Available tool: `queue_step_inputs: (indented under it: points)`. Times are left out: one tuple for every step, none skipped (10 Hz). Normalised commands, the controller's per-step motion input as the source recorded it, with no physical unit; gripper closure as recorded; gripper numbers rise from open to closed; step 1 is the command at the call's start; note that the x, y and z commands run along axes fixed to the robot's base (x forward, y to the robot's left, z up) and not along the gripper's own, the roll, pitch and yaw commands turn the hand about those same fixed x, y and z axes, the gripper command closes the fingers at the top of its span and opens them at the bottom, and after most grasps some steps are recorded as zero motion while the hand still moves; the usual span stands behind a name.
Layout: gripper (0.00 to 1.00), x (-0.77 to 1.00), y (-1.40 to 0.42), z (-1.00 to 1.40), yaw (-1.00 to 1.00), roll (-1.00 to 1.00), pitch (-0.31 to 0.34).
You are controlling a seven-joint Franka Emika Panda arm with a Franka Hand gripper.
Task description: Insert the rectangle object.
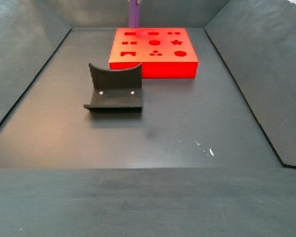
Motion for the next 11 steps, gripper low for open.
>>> queue_step_inputs:
  points:
    - [1.00,0.00,0.13,0.05,-0.73,0.12,0.159]
    - [1.00,0.13,0.16,0.01,-0.75,0.07,0.086]
    - [1.00,0.21,0.15,0.00,-0.84,0.00,0.027]
    - [1.00,0.19,0.16,0.00,-0.85,0.00,0.043]
    - [1.00,0.11,0.15,0.00,-0.83,0.00,0.103]
    - [1.00,0.03,0.13,0.00,-0.82,0.00,0.179]
    - [1.00,0.00,0.11,0.00,-0.82,0.00,0.236]
    - [1.00,0.00,0.04,0.04,-0.85,0.00,0.273]
    - [1.00,0.00,0.00,0.05,-0.87,-0.03,0.270]
    - [1.00,0.00,-0.01,0.13,-0.85,-0.09,0.260]
    - [1.00,0.10,-0.10,0.15,-0.83,-0.20,0.214]
